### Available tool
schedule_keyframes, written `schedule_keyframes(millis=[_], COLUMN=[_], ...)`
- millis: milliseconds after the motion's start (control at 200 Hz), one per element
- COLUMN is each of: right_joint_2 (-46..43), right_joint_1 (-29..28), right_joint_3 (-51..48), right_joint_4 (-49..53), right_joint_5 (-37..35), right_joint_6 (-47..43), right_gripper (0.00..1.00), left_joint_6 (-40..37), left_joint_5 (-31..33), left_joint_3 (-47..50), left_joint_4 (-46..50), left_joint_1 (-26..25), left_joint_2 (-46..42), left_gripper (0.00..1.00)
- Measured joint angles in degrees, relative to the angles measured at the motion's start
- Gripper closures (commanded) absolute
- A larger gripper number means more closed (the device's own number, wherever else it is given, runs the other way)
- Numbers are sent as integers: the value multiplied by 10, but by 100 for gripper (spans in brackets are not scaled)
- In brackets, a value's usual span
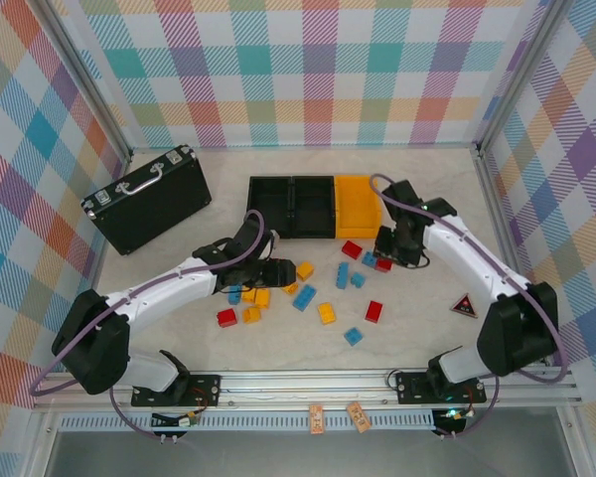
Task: Sort the legos into containers by color
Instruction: Place the lego in the container.
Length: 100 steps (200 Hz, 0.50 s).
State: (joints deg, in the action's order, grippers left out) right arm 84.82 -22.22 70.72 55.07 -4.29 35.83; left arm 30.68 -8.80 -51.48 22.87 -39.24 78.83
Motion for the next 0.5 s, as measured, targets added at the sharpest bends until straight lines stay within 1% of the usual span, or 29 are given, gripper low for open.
schedule_keyframes(millis=[335, 500], right_joint_2=[191, 265], right_joint_1=[0, 1], right_joint_3=[215, 284], right_joint_4=[-28, -32], right_joint_5=[-31, -43], right_joint_6=[-43, -53], right_gripper=[74, 73], left_joint_6=[28, 37], left_joint_5=[34, 46], left_joint_3=[-18, -18], left_joint_4=[-5, -5], left_joint_1=[0, 0], left_joint_2=[-3, -20], left_gripper=[37, 36])
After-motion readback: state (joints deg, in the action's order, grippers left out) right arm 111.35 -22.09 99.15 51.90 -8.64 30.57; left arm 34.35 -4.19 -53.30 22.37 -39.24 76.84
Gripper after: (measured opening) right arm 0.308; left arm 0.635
